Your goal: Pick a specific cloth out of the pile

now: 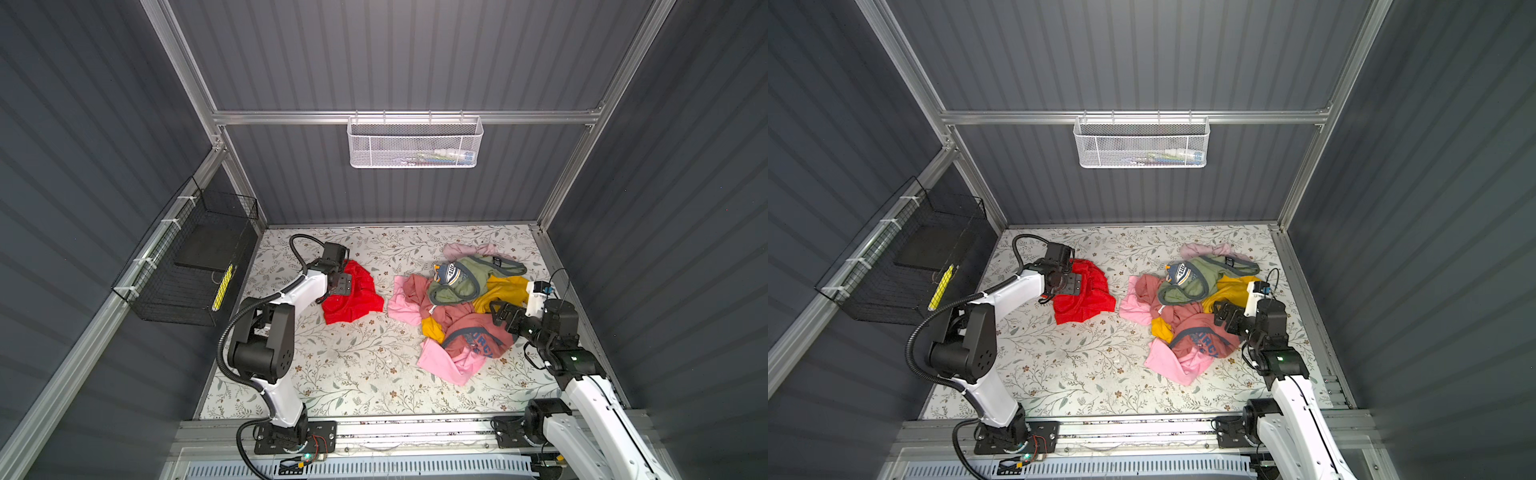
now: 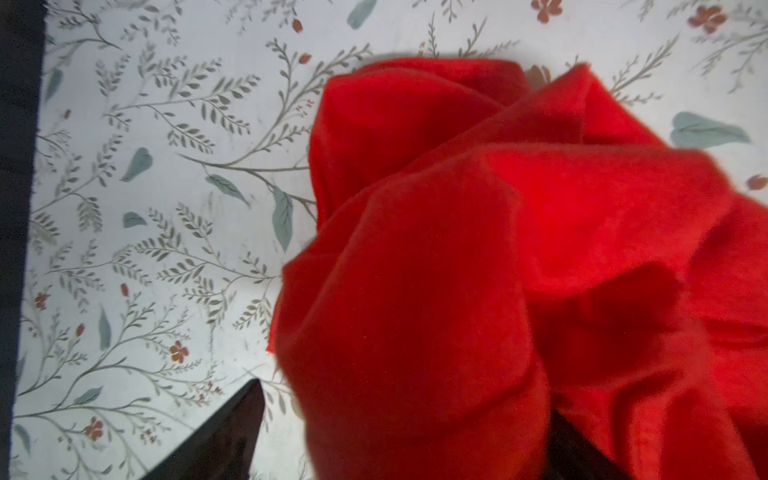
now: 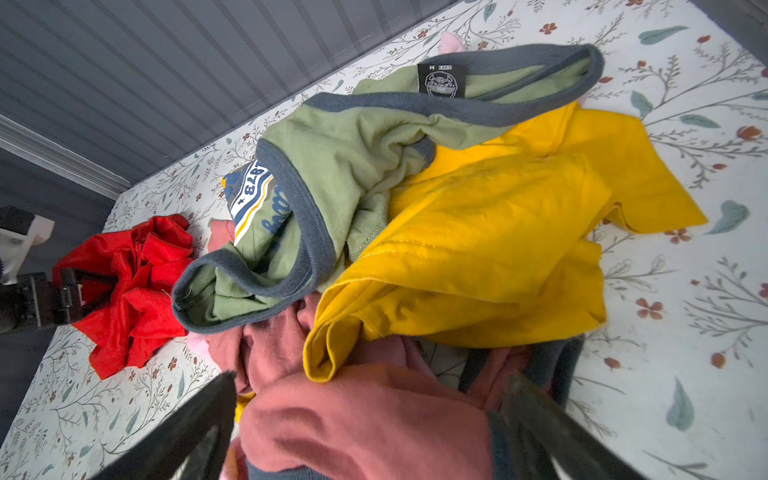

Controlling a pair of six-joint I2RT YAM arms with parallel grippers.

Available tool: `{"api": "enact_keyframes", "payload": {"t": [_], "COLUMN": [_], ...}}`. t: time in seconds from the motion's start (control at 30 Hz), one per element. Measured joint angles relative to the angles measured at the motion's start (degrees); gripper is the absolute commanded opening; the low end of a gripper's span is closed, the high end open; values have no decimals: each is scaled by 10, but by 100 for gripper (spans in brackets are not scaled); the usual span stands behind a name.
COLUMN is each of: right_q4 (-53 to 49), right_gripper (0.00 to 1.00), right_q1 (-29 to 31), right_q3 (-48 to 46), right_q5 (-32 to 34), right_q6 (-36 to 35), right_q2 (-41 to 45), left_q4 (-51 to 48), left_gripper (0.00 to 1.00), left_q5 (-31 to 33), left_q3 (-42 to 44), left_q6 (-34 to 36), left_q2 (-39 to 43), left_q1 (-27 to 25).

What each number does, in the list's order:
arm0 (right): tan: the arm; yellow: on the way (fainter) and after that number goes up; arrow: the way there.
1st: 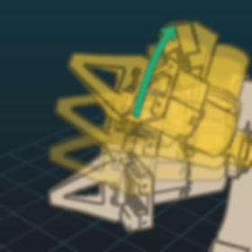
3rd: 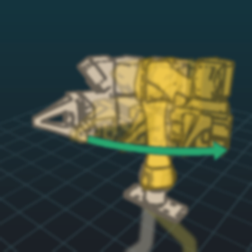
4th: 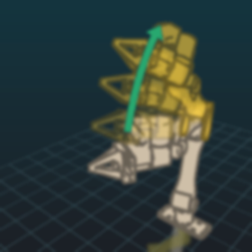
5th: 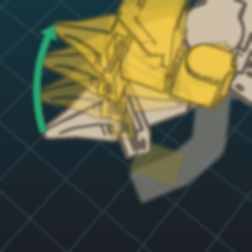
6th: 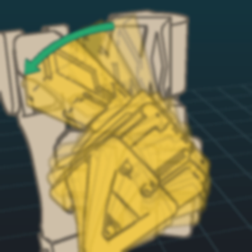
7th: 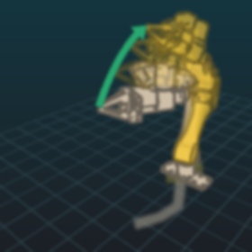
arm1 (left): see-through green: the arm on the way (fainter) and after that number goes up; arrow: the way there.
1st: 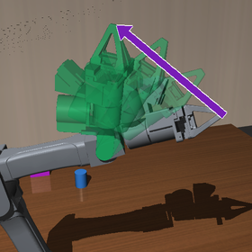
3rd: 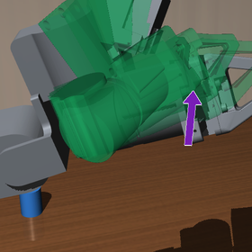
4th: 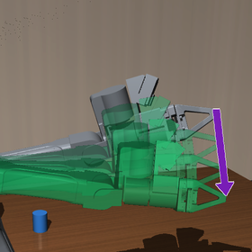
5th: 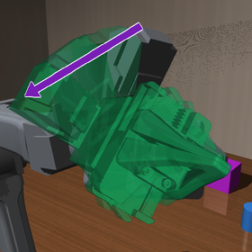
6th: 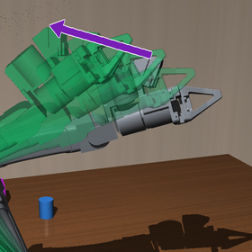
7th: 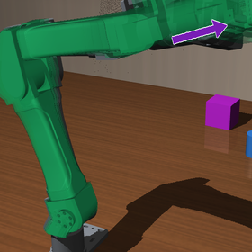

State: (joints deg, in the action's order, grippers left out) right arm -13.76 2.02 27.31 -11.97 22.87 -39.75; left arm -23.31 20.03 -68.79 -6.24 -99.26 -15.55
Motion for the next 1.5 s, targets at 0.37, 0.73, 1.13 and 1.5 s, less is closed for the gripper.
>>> {"api": "enact_keyframes", "payload": {"t": [0.37,0.73,1.13,1.5], "right_q4": [0,-10,-13,-13], "right_gripper": [99,99,99,99], "right_q1": [0,0,0,0], "right_q3": [0,0,0,0], "right_q5": [0,0,0,4], "right_q6": [0,-4,-9,-10], "right_q2": [0,9,11,11], "left_q4": [17,6,-10,-12], "left_gripper": [93,97,47,2], "left_q5": [-20,-57,-67,-68], "left_q3": [7,-2,-63,-48], "left_q6": [37,40,13,22], "left_q2": [93,-48,-130,-101], "left_q1": [-100,-102,-91,-47]}}
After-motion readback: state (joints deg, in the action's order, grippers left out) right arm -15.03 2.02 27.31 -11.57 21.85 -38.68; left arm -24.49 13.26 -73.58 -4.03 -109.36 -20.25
